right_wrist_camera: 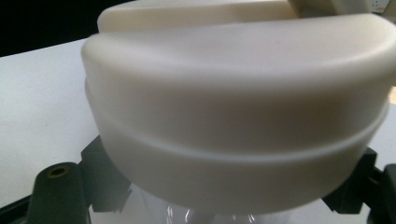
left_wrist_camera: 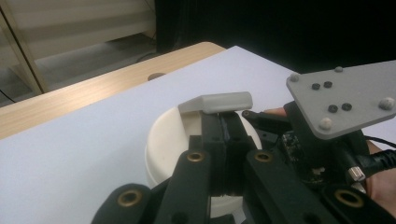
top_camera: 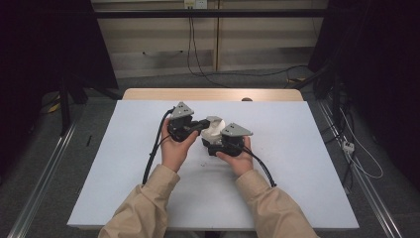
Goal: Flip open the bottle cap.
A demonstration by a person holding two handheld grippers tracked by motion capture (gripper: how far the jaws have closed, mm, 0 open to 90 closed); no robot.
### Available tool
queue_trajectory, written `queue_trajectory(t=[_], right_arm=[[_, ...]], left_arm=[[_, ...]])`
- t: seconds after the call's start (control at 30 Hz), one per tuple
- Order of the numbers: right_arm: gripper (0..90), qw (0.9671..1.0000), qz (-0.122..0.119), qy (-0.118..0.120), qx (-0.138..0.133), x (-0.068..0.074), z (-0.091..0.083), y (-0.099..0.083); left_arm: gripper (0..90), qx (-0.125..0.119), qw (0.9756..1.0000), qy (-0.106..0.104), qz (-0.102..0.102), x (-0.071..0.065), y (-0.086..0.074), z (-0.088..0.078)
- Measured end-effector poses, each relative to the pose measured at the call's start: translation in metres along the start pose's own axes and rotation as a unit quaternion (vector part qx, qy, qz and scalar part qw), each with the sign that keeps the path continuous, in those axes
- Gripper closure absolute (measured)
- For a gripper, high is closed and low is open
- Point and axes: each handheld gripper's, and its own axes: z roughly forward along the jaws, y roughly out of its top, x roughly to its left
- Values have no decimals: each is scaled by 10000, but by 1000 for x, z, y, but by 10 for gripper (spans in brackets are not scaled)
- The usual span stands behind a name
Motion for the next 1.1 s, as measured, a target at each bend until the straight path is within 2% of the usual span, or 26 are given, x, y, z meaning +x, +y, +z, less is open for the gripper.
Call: queue_trajectory(t=[0.17,0.63,0.83,1.03,1.1], right_arm=[[187,10000,-8,2,0,0,0,0],[187,10000,-8,3,3,0,0,0],[187,10000,1,0,9,0,0,0],[187,10000,4,2,7,0,0,0],[188,10000,-1,1,8,0,0,0]], left_arm=[[900,0,10000,13,42,-1,3,1],[900,30,10000,8,-7,0,10,8],[900,66,10000,33,46,0,14,10],[900,77,10000,4,-45,2,17,13],[900,103,9999,11,-10,3,18,14]])
